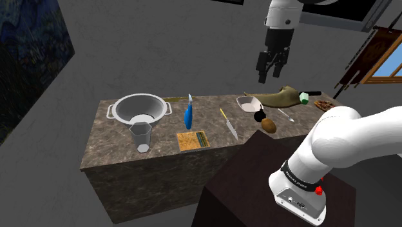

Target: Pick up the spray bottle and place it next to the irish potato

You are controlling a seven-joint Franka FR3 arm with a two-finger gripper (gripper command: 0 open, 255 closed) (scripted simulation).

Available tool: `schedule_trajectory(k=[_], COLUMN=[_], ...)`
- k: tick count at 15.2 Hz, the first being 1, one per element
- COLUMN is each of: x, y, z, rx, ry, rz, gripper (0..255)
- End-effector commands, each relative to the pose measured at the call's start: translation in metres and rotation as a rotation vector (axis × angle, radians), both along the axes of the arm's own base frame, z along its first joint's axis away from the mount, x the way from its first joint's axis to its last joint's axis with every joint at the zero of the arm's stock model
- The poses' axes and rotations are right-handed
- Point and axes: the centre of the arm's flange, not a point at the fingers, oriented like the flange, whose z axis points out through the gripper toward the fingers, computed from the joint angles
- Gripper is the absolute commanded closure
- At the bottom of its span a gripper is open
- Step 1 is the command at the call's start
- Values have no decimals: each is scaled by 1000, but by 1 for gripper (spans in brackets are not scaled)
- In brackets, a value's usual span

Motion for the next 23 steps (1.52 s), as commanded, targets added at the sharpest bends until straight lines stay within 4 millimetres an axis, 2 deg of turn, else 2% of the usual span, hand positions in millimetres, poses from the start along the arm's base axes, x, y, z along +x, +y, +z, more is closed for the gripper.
schedule_trajectory(k=[1, 23], x=[0, 209], y=[0, -17], z=[0, -184], rx=[0, -39], ry=[0, -86], rz=[0, -109], gripper=[0, 0])
